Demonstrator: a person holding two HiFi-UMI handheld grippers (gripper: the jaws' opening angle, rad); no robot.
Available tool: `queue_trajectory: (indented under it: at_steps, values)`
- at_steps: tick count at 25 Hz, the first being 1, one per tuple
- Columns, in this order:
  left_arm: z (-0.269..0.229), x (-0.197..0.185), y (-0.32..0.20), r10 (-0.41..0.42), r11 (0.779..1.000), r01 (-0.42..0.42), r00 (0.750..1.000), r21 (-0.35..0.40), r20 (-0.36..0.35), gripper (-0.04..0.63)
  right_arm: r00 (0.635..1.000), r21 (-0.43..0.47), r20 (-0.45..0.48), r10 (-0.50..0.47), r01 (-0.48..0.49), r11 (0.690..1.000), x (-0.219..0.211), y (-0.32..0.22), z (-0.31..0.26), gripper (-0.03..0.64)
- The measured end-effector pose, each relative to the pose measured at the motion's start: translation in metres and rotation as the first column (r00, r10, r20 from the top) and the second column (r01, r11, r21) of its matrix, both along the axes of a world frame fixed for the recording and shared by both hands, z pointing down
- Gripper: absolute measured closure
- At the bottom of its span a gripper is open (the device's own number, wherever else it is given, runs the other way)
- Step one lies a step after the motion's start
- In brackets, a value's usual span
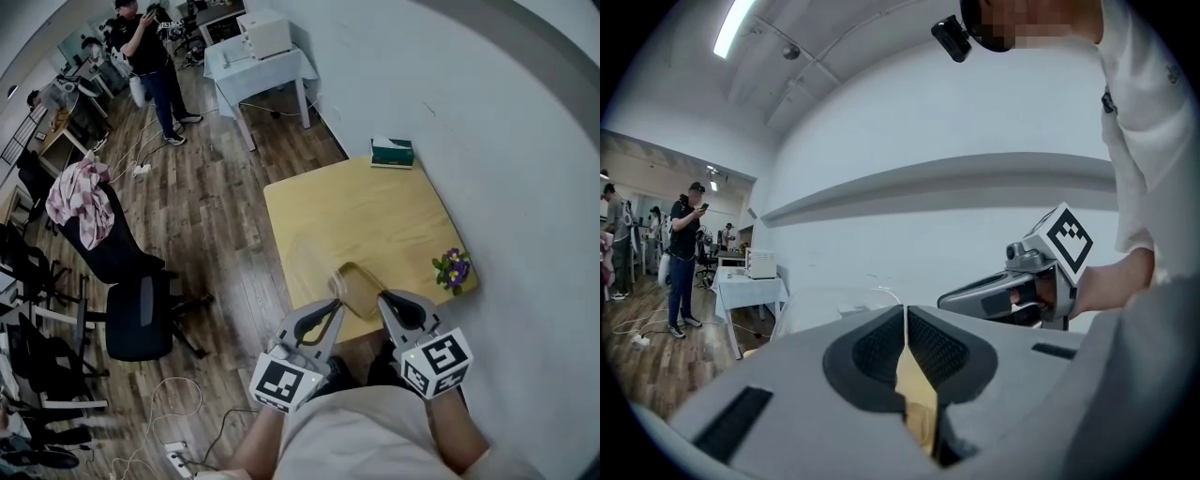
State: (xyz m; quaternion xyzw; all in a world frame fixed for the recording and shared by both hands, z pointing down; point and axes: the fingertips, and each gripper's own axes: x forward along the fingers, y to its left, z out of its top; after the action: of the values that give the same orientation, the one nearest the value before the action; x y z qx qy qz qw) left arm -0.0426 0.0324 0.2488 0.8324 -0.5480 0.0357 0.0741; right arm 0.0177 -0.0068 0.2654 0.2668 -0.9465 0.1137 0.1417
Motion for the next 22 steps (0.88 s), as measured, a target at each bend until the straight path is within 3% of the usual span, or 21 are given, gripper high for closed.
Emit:
queue_trajectory:
  at_steps: [22]
  values:
    - [0.004,-0.033,0.005,-0.089,0.996,0.088,0.996,-0.024,-0.03,0.581,0.997,0.063,0.031,-0.075,0.073,0.995,-0.025,0.015,-0.016,0.612]
